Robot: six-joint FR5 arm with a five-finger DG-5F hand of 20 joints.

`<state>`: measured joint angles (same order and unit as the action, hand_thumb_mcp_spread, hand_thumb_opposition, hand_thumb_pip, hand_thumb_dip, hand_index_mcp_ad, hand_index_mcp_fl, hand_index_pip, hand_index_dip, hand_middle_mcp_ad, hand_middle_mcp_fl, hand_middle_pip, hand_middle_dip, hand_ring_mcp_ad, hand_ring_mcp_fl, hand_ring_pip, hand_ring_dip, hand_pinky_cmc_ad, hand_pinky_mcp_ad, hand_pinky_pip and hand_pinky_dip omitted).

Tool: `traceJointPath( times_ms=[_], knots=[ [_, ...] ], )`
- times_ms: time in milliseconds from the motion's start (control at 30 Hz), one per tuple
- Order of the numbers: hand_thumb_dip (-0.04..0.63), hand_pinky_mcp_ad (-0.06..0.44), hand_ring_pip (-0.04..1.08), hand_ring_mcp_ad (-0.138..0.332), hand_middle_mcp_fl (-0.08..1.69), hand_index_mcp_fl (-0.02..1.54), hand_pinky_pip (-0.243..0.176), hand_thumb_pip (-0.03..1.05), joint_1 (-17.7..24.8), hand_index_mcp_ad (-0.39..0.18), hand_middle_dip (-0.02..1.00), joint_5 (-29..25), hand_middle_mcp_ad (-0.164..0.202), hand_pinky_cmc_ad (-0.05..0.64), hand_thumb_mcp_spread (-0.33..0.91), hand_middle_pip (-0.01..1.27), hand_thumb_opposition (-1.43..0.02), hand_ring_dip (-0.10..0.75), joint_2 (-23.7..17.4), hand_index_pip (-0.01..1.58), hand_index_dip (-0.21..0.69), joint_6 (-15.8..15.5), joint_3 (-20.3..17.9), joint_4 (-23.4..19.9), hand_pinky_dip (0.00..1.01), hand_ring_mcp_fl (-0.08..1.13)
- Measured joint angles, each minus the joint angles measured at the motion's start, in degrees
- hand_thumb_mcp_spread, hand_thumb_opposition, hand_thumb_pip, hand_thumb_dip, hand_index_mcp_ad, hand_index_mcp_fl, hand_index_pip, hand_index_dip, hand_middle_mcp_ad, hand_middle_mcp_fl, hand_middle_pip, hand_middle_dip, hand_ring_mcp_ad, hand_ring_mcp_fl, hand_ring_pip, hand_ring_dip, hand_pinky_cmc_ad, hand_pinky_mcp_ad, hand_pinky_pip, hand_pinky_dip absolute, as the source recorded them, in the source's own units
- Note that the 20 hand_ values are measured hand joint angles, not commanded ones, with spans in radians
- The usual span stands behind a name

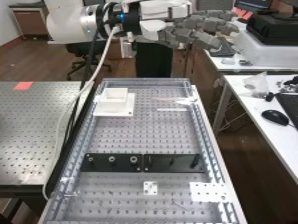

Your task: Grab the chopstick and place it in the clear container

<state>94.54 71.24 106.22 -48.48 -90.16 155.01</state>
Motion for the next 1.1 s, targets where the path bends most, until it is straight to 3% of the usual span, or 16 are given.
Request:
traceJointPath(
  times_ms=[867, 1100],
  knots=[
    [0.108, 0.328, 0.11, 0.159, 0.12, 0.04, -0.058, 0.86, 0.1, -0.091, 0.32, 1.2, 0.082, 0.407, -0.01, 0.14, -0.87, 0.218, -0.3, 0.10, 0.087, 0.9, 0.2, 1.1, 0.29, 0.01],
    [0.112, 0.328, 0.11, 0.155, 0.12, 0.04, -0.058, 0.86, -0.4, -0.094, 0.32, 4.6, 0.079, 0.407, -0.01, 0.13, -0.87, 0.218, -0.8, 0.10, 0.087, 1.5, -0.4, 1.3, 0.29, 0.01]
  ],
)
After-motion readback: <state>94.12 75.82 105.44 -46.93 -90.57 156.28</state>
